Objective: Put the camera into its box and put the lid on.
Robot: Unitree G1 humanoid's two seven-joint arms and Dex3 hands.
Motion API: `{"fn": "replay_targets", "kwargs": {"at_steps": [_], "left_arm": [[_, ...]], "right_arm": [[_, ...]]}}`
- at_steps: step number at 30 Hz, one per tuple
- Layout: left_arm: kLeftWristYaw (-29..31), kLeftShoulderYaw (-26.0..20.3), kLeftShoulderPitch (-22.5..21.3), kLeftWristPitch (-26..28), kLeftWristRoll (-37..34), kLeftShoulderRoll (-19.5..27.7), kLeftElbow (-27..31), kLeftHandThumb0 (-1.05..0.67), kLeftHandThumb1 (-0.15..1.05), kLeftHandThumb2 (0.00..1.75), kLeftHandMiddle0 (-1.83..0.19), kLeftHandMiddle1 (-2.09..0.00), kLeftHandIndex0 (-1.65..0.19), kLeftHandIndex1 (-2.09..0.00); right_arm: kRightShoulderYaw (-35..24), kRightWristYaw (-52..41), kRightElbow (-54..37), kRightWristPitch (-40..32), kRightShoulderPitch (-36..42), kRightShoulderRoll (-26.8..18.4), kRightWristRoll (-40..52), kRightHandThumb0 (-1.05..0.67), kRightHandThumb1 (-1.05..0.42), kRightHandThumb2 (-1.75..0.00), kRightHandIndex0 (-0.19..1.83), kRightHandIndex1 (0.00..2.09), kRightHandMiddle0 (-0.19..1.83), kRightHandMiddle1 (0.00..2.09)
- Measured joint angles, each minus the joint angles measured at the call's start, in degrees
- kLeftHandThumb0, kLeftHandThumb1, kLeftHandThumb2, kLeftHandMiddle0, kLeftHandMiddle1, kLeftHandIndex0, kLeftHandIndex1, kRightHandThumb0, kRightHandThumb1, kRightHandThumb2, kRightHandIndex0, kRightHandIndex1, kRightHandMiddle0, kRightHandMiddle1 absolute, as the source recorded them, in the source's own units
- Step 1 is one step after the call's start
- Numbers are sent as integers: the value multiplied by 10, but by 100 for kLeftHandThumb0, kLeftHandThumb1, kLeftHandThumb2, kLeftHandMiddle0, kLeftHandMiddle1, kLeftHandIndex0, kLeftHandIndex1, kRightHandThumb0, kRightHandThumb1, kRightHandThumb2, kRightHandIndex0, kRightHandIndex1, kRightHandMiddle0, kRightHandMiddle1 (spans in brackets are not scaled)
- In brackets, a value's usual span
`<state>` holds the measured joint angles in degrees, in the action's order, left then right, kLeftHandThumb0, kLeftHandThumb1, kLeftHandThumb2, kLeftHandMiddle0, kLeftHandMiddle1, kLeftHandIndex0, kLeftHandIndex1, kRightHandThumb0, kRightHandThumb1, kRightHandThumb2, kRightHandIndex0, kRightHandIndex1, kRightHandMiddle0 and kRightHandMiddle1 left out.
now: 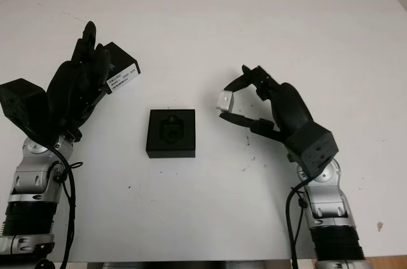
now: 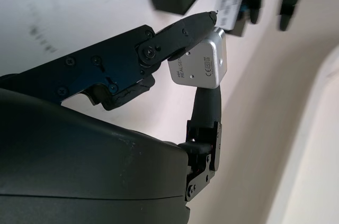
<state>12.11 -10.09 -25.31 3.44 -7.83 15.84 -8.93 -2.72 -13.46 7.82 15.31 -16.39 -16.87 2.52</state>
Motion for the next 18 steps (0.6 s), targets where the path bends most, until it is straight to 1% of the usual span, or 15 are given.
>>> {"fn": "replay_targets", "kwargs": {"at_steps": [5,8,12,18], "left_arm": [[-1,0,0,1,0,0,0,-73,105,48,19,0,19,0],[-2,0,0,2,0,0,1,-73,105,48,19,0,19,0],[-2,0,0,2,-1,-1,1,-72,105,47,19,0,19,0],[-8,0,0,2,0,-1,1,-73,105,48,19,0,19,0]], "right_arm": [[10,-6,-48,-17,3,51,49,-46,-100,-6,17,4,23,168],[20,-19,-60,-20,0,67,66,-46,-101,-6,14,3,19,173],[29,-27,-60,-31,-13,83,75,-50,-99,-5,16,4,26,174],[50,-46,-47,-34,-35,94,69,-49,-98,-5,17,5,31,171]]}}
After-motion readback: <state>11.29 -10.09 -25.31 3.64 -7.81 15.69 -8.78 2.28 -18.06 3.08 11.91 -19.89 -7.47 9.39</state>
